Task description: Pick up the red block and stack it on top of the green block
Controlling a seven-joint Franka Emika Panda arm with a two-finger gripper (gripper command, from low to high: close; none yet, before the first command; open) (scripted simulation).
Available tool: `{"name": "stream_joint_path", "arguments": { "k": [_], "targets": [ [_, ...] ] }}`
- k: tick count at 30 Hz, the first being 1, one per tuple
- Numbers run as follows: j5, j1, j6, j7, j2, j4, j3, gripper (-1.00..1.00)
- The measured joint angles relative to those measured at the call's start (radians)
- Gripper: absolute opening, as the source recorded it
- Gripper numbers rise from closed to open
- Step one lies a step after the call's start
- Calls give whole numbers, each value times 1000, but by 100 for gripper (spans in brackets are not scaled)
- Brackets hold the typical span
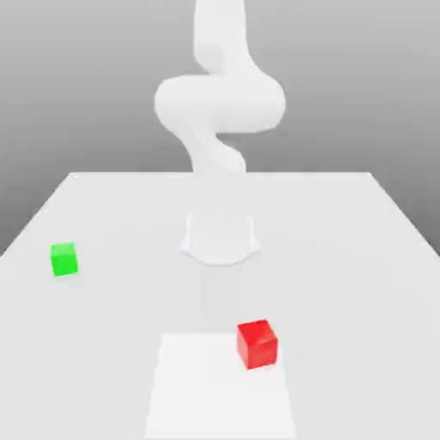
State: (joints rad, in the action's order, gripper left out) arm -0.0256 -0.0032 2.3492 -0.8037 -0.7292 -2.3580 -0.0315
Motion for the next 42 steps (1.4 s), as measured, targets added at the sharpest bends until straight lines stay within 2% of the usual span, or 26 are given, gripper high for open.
{"name": "stream_joint_path", "arguments": {
  "k": [11,14,17,21,29,30,37,42],
  "targets": [
    [-79,4,251,18,381,-290,-72,0],
    [-64,21,330,52,496,-376,-71,0],
    [7,54,427,129,630,-469,-71,0],
    [21,69,515,147,741,-485,-71,0],
    [-48,98,669,98,922,-465,-19,0],
    [-53,105,685,95,940,-464,-11,-100],
    [-58,104,687,91,943,-463,-11,-100],
    [-15,83,601,119,842,-472,-44,-100]
  ]
}}
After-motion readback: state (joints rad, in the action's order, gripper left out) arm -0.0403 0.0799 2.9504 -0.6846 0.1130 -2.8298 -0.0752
